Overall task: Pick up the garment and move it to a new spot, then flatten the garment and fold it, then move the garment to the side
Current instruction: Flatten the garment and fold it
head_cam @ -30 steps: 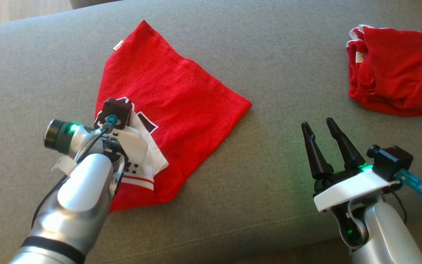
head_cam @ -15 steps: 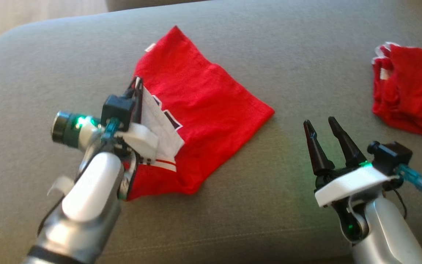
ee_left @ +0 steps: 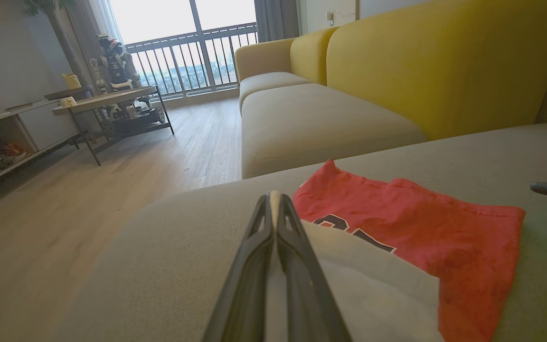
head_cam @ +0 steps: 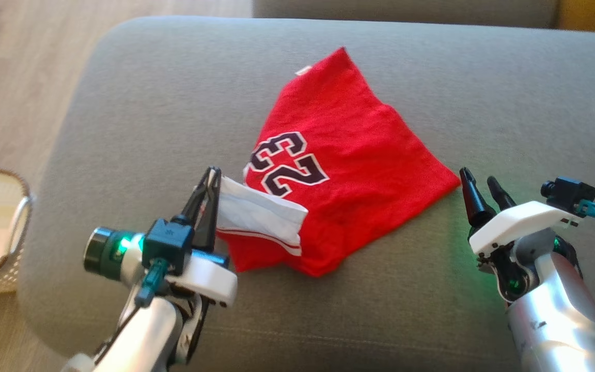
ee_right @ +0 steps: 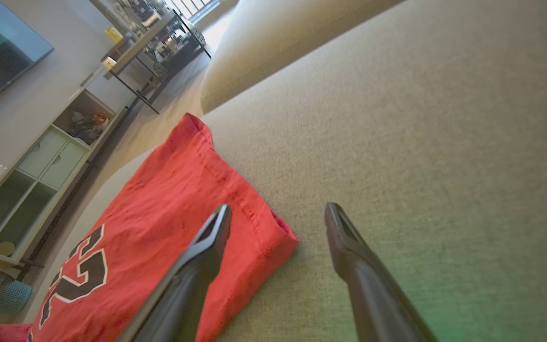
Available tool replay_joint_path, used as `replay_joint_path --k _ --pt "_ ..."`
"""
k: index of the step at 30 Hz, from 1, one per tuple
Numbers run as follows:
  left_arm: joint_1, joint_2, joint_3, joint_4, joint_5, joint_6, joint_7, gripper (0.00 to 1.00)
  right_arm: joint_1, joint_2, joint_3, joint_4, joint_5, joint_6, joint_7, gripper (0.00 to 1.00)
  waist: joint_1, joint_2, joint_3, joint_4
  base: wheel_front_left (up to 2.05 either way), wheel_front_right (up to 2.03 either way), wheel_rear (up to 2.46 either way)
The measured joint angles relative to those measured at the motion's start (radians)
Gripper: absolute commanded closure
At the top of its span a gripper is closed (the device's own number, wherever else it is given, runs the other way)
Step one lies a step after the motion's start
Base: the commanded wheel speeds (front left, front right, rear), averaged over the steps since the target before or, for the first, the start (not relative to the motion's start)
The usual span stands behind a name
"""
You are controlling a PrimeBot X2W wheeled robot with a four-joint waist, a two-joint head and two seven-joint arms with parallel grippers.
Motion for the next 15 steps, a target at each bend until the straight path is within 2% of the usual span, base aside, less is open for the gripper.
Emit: replay_joint_path --k 3,7,14,15 --pt "0.026 0.005 -0.016 -0.034 0.0 0.004 0.003 1.0 -0.047 0.0 -0.029 0.112 -0.004 0.0 0.01 0.0 0.0 0.0 -0.005 0.038 0.0 0.0 0.0" --pt "0.041 0.005 -0.025 -0.065 0.0 0.012 0.01 1.0 -0.078 0.0 -0.06 0.227 -0.091 0.0 -0.002 0.0 0.0 0.0 -0.007 0.079 0.0 0.0 0.0" --pt "0.059 0.004 -0.035 -0.076 0.0 0.02 0.01 1.0 -0.136 -0.002 -0.076 0.346 -0.139 0.0 -0.05 0.0 0.0 0.0 -0.012 0.114 0.0 0.0 0.0" --pt "0.062 0.004 -0.035 -0.076 -0.001 0.02 0.01 1.0 -0.143 -0.002 -0.073 0.359 -0.139 0.0 -0.052 0.74 0.0 0.0 -0.013 0.115 0.0 0.0 0.0"
